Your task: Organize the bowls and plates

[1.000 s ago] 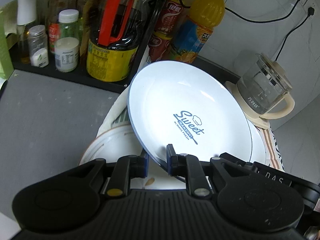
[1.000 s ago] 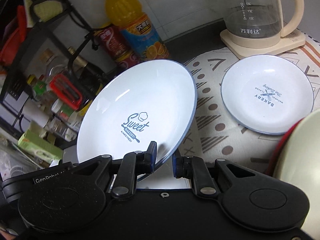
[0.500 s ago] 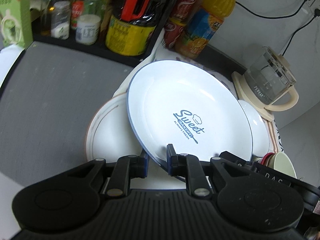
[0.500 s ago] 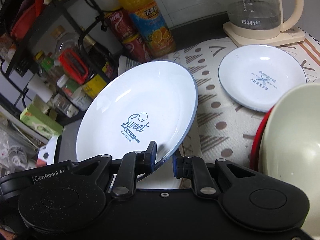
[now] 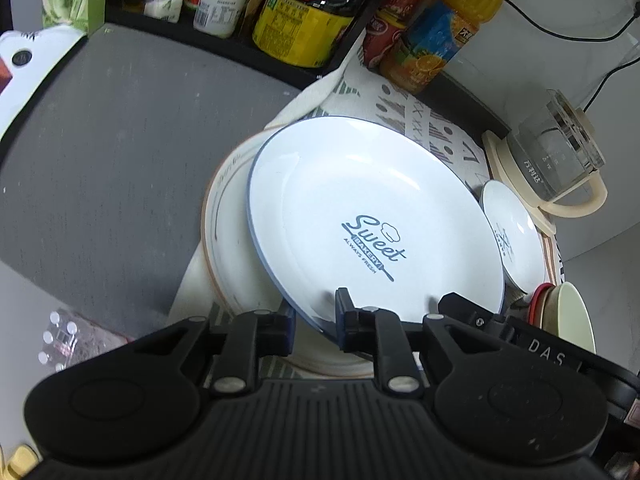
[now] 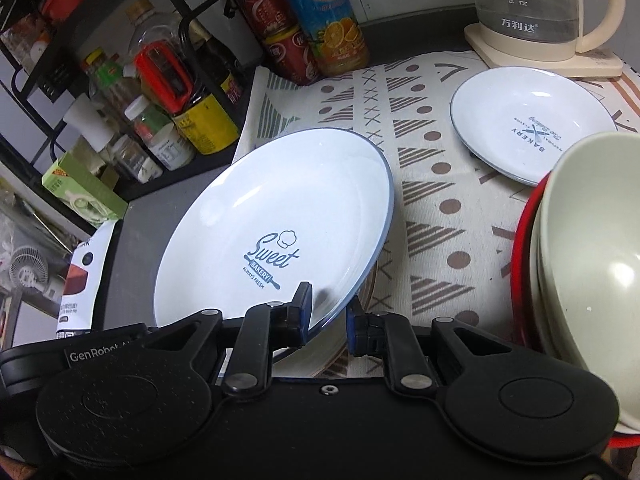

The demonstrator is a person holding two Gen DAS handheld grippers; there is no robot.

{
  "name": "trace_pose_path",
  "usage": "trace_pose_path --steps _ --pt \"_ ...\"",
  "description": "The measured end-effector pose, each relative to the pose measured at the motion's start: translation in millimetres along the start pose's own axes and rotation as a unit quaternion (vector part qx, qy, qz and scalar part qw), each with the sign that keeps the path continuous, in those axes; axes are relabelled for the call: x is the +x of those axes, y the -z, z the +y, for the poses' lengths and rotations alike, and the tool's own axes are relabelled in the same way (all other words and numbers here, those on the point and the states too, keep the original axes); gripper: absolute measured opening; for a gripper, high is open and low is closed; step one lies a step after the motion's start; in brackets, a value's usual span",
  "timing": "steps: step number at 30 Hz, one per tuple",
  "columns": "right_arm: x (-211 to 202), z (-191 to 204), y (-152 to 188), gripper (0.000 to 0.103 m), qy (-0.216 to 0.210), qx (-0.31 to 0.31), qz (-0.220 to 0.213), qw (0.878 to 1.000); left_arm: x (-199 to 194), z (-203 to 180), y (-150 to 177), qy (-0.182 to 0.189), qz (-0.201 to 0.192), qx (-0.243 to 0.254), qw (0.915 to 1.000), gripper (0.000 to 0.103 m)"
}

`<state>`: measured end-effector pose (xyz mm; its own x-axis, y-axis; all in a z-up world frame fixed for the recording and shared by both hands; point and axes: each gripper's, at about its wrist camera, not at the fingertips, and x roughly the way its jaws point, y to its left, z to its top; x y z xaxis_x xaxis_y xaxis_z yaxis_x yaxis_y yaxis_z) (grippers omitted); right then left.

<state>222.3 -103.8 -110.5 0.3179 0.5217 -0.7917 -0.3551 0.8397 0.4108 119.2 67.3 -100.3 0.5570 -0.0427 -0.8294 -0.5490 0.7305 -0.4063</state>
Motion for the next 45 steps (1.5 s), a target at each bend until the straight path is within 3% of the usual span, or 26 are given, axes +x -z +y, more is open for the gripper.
trace_pose_path --steps 13,20,23,27,40,45 --pt "-0.6 -0.9 5.1 0.017 0.012 -0.01 0.01 1.0 7.6 -1.7 5.7 -0.002 0.026 -0.005 0.9996 0.022" --pt "2.4 1.2 2.9 0.017 0.016 -0.005 0.009 1.0 14.7 2.6 -14.4 0.005 0.084 -0.017 0.9963 0.027" --pt "3.0 1.1 0.9 0.016 0.023 -0.001 0.008 1.0 6.2 6.7 -25.4 -0.013 0.073 -0.015 0.9972 0.029" --pt "4.1 1.9 -2.2 0.014 0.034 0.001 0.005 0.999 -8.9 17.0 -41.1 -0.024 0.021 -0.024 0.9992 0.049" --pt "9.3 -0.6 -6.3 0.011 0.067 0.004 0.004 0.998 4.6 34.6 -46.1 -0.053 0.015 -0.023 0.9982 0.049" --pt "12.3 3.5 -6.8 0.008 0.06 -0.008 -0.004 0.998 9.8 40.7 -44.4 -0.073 0.02 -0.011 0.997 0.045"
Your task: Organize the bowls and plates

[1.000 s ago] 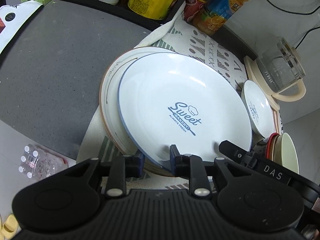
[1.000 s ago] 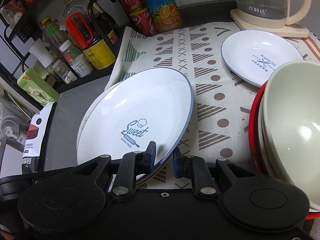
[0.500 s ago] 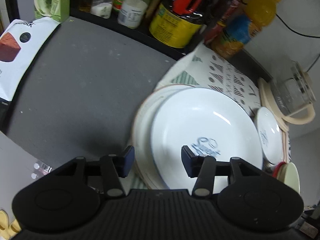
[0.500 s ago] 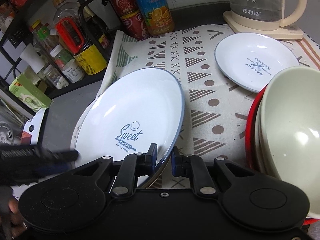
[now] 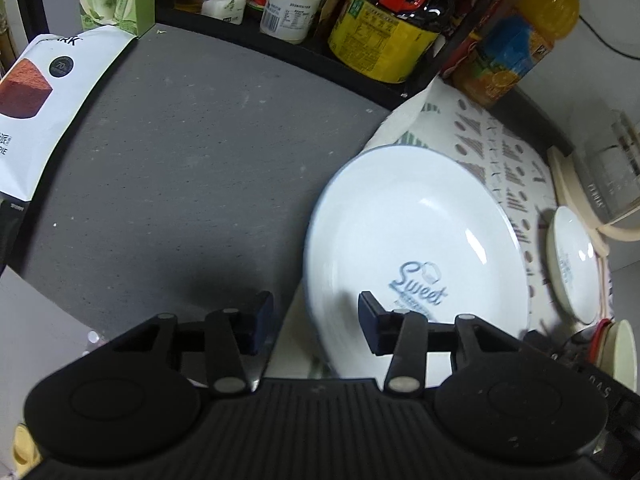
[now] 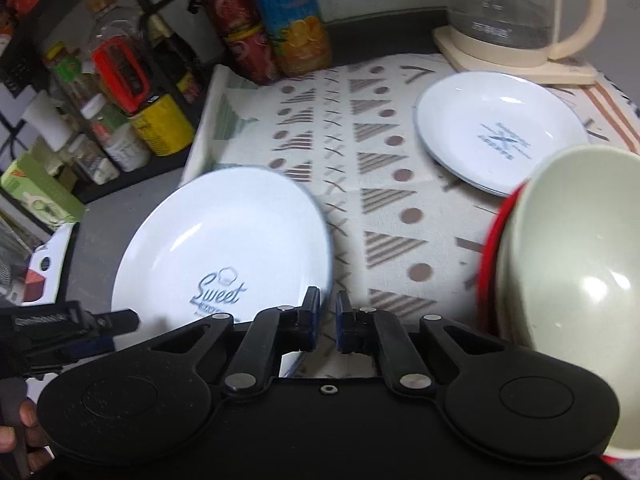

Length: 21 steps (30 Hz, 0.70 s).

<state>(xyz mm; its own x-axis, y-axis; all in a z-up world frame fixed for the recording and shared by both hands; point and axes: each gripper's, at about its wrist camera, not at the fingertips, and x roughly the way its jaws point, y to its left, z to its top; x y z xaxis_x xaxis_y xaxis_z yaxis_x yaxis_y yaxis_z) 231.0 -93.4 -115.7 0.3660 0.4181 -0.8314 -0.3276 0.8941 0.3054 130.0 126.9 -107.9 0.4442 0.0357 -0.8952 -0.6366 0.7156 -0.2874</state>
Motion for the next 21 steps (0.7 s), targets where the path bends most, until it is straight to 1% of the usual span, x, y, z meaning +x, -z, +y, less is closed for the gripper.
trace_pose_path --steps 2,5,6,7,8,9,10,11,12,13,14,15,16,17,19,21 --pt "1.9 3.9 0.4 0.008 0.003 -0.011 -0.001 1.0 1.3 0.4 -1.3 0.0 0.004 0.004 1.0 0.045" --pt "5.1 3.7 -1.4 0.009 -0.005 -0.002 0.008 1.0 -1.6 -2.3 -6.5 0.005 0.001 0.011 0.9999 0.045" --pt "4.7 2.9 -2.6 0.013 -0.011 0.003 0.009 1.0 -3.9 -3.4 -8.7 0.008 -0.002 0.013 0.9999 0.046" --pt "3.4 2.6 -4.1 0.014 -0.015 0.009 0.009 1.0 -5.9 -4.7 -11.3 0.014 -0.005 0.015 0.9998 0.049" --pt "1.4 2.3 -6.0 0.019 -0.02 0.014 0.007 1.0 -7.7 -6.1 -14.2 0.022 -0.005 0.016 0.9996 0.05" --pt "-1.0 2.8 -7.8 0.026 -0.027 0.015 0.004 1.0 -9.5 -7.5 -17.2 0.029 -0.005 0.018 0.9994 0.05" --pt "-3.9 4.2 -10.2 0.031 -0.034 0.012 -0.001 0.999 -11.0 -9.4 -20.5 0.034 -0.004 0.019 0.9992 0.053" --pt "-6.9 6.2 -12.8 0.045 -0.037 0.009 -0.007 0.999 -12.7 -11.6 -24.0 0.038 -0.005 0.024 0.999 0.056" --pt "-9.4 7.8 -15.6 0.061 -0.039 0.007 -0.014 0.999 -14.3 -13.9 -27.1 0.04 -0.007 0.029 0.9987 0.066" --pt "-11.2 8.5 -18.6 0.067 -0.043 0.008 -0.019 0.999 -15.8 -16.5 -30.4 0.043 -0.011 0.034 0.9984 0.075" --pt "-13.0 9.2 -21.8 0.073 -0.047 0.009 -0.023 0.999 -17.1 -18.8 -33.8 0.046 -0.016 0.038 0.9981 0.078" --pt "-14.3 10.5 -25.0 0.079 -0.05 0.009 -0.025 0.998 -18.4 -21.4 -37.1 0.052 -0.02 0.04 0.9976 0.081" --pt "-15.4 11.2 -28.5 0.082 -0.05 0.008 -0.027 0.998 -19.3 -24.0 -40.3 0.058 -0.023 0.043 0.9971 0.082" --pt "-17.3 11.9 -31.6 0.086 -0.049 0.006 -0.033 0.998 -19.9 -26.7 -43.5 0.061 -0.023 0.045 0.9968 0.083" --pt "-21.3 12.4 -38.4 0.09 -0.044 0.003 -0.047 0.998 -21.0 -31.2 -49.6 0.071 -0.019 0.046 0.9962 0.083" --pt "-24.4 11.2 -45.6 0.097 -0.041 0.007 -0.057 0.997 -22.5 -37.5 -54.7 0.082 -0.019 0.052 0.9951 0.084"
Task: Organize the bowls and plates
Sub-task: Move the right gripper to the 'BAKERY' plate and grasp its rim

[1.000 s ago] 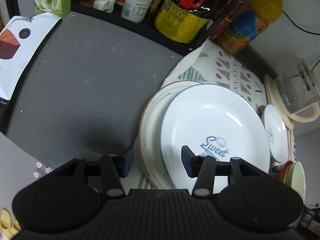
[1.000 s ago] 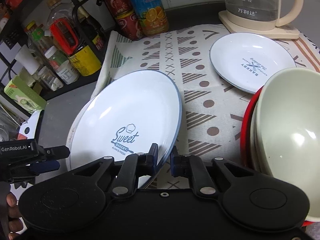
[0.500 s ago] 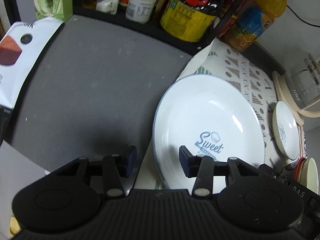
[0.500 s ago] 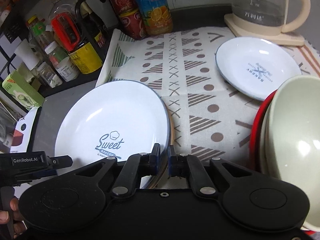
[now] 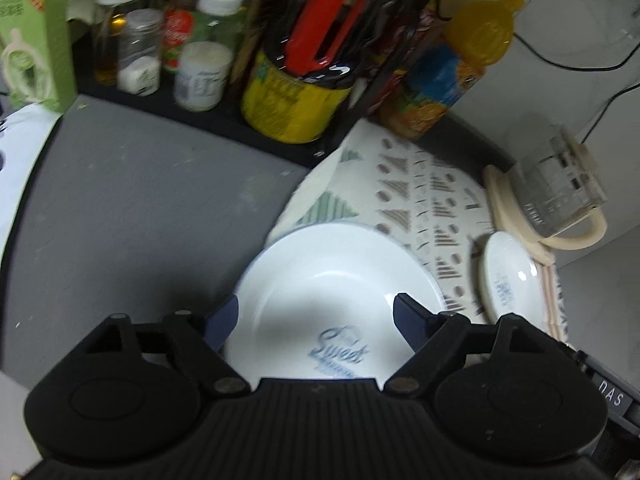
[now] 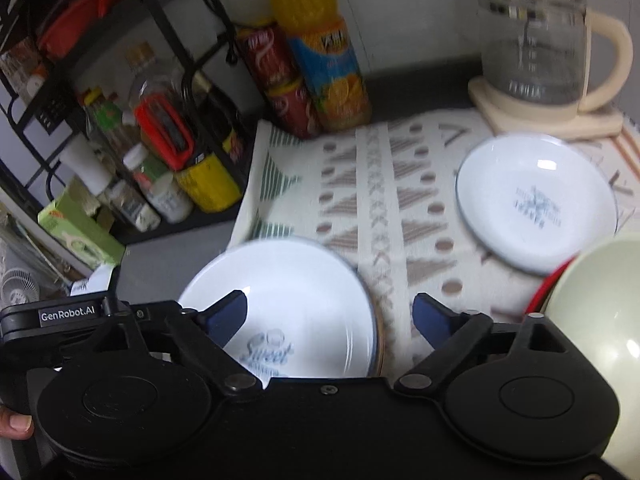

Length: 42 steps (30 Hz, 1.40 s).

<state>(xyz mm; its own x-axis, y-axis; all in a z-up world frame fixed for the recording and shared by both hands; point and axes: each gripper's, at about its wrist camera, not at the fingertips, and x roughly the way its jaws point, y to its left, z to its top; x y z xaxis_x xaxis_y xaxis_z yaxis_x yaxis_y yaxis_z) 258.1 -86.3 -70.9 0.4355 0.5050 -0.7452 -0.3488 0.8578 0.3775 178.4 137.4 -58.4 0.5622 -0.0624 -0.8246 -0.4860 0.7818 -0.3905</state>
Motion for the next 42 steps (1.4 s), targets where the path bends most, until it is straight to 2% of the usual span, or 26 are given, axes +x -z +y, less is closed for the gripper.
trace_pose_path --steps 2,7,12,19,23,29,34,42 --pt "-3.1 -1.5 -7.2 0.102 0.01 0.005 -0.011 1.0 2.0 -8.3 -6.0 0.007 0.001 0.014 0.9999 0.085" --pt "-7.8 -7.1 -21.2 0.103 0.052 0.017 -0.037 0.998 7.8 -27.9 -21.0 0.016 0.007 0.041 0.999 0.086" --pt "-11.5 -17.1 -29.8 0.103 0.062 0.047 -0.056 0.995 17.7 -53.6 -30.6 0.034 0.005 0.091 0.9953 0.086" --pt "-30.7 -36.7 -33.0 0.103 0.083 0.076 -0.077 0.991 35.7 -87.4 -32.9 0.062 0.03 0.129 0.9892 0.086" --pt "-45.2 -57.0 -33.7 0.103 0.085 0.108 -0.071 0.988 47.5 -108.9 -29.0 0.073 0.048 0.147 0.9853 0.086" --pt "-61.3 -79.6 -32.0 0.103 0.102 0.122 -0.072 0.985 61.6 -139.4 -20.9 0.082 0.068 0.166 0.9803 0.086" --pt "-67.8 -102.0 -37.7 0.103 0.098 0.136 -0.069 0.983 70.6 -161.1 -18.6 0.078 0.076 0.165 0.9803 0.086" --pt "-62.3 -140.2 -56.5 0.103 0.076 0.128 -0.032 0.988 87.5 -196.3 -15.2 0.076 0.071 0.153 0.9828 0.086"
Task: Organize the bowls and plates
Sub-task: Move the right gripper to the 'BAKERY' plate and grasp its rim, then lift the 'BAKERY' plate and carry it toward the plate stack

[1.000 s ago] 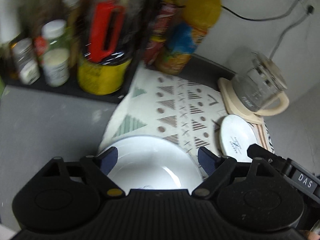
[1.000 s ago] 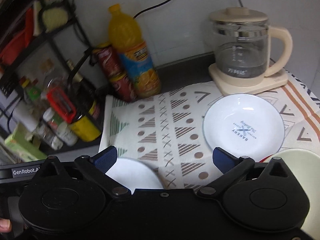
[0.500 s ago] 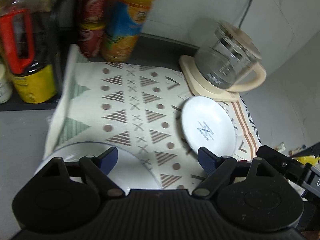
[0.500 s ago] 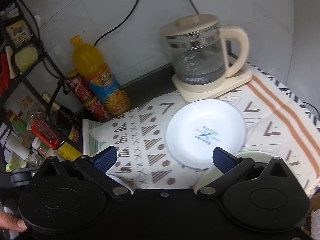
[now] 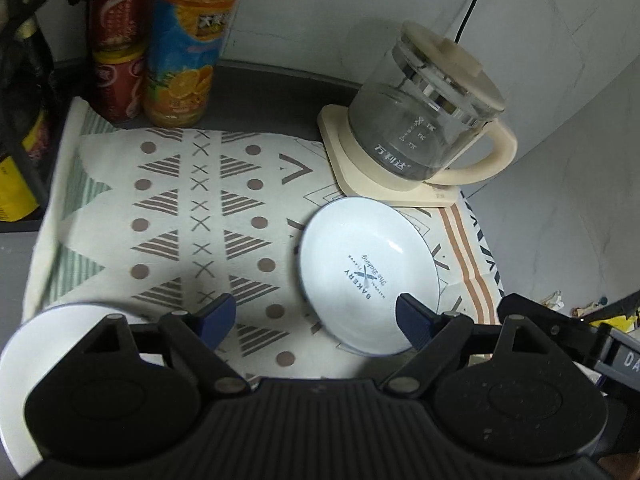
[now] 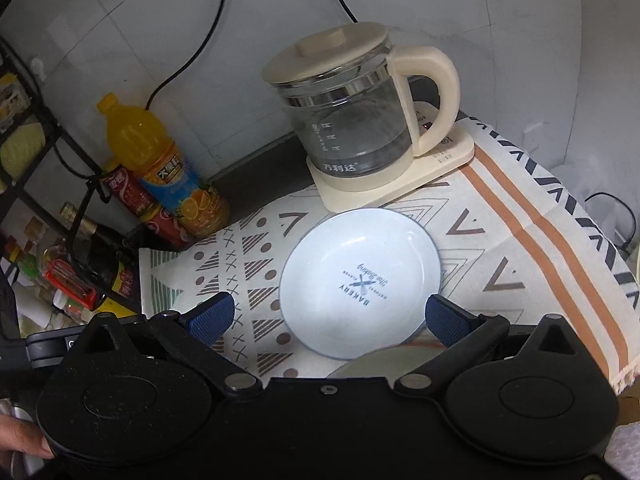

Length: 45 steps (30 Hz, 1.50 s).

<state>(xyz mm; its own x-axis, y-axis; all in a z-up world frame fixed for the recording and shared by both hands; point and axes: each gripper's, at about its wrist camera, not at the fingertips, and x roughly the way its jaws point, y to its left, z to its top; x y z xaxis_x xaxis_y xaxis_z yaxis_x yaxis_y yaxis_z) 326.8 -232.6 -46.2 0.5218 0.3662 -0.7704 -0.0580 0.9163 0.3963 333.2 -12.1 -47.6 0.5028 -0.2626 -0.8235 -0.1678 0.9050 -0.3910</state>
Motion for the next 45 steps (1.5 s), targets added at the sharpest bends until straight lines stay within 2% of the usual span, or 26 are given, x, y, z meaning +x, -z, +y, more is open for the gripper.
trace_pose_path --steps 6,10,15,19,24,27,31,40,45 --pt "14.8 -31.8 -22.7 0.102 -0.013 0.015 0.023 1.0 24.1 -5.3 -0.1 -0.004 0.006 -0.047 0.9989 0.084" --pt "30.1 -49.7 -35.2 0.096 -0.03 0.024 0.051 0.998 37.4 -2.6 1.0 -0.005 0.007 -0.079 0.9969 0.077" --pt "55.5 -61.7 -43.8 0.07 -0.042 0.008 0.095 0.995 53.3 -7.3 0.7 -0.01 0.01 -0.094 0.9955 0.058" --pt "73.2 -68.6 -46.4 0.058 -0.041 -0.012 0.124 0.991 68.7 -9.2 4.1 -0.023 0.017 -0.107 0.9938 0.04" --pt "91.7 -81.8 -48.3 0.056 -0.056 -0.018 0.148 0.987 87.6 -7.3 8.5 -0.028 0.026 -0.127 0.9911 0.034" --pt "107.1 -88.8 -46.5 0.041 -0.068 -0.014 0.166 0.984 96.5 -5.6 10.3 -0.034 0.025 -0.132 0.9904 0.029" --pt "119.6 -92.7 -47.9 0.038 -0.069 -0.023 0.168 0.983 104.7 1.3 12.6 -0.032 0.026 -0.156 0.9868 0.021" --pt "145.1 -100.9 -41.1 0.03 -0.075 -0.027 0.206 0.975 118.2 7.8 17.5 -0.024 0.034 -0.167 0.9851 0.013" --pt "150.5 -103.3 -34.2 0.019 -0.091 -0.023 0.208 0.974 117.8 6.6 18.5 -0.024 0.029 -0.158 0.9867 0.013"
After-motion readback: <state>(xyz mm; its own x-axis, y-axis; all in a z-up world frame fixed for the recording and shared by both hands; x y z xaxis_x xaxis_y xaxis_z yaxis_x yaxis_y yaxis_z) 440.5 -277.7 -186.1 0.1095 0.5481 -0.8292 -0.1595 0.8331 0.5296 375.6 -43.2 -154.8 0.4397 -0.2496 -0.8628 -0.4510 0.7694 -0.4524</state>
